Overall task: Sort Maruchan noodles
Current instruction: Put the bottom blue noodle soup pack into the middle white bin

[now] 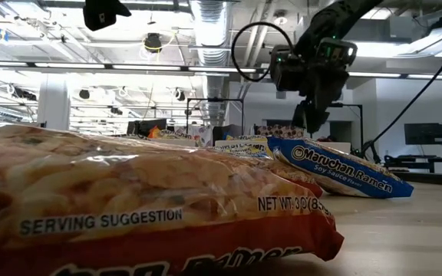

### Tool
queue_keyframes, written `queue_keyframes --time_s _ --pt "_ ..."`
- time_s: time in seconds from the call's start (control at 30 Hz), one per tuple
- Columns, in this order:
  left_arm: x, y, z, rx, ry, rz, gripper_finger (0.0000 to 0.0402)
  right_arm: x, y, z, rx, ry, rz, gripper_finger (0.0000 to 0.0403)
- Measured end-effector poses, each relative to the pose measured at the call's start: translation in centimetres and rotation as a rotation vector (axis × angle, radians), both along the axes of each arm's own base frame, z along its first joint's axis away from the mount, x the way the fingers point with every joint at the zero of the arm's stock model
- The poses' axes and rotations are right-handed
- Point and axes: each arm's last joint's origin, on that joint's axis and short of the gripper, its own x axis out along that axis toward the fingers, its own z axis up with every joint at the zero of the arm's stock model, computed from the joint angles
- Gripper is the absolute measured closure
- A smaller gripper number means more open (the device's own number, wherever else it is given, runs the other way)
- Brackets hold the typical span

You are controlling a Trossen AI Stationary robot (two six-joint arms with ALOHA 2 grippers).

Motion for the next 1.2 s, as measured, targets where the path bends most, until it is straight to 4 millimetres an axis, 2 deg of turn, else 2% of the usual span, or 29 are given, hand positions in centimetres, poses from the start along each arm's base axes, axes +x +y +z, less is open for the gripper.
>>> queue_keyframes --time_s 0.5,0.73,1.2 --pt "0.0 0.0 0.0 0.006 0.003 0.014 0.0246 0.5 2.1 -3.3 0.01 -0.069 0.004 0.0159" --pt "0.0 0.1 0.0 0.006 0.004 0.025 0.0246 0.7 2.6 -4.0 0.003 -0.082 -0.013 0.0159" --pt "0.0 0.1 0.0 0.005 0.005 0.025 0.0246 1.7 4.5 -8.3 0.041 0.063 -0.014 0.0163"
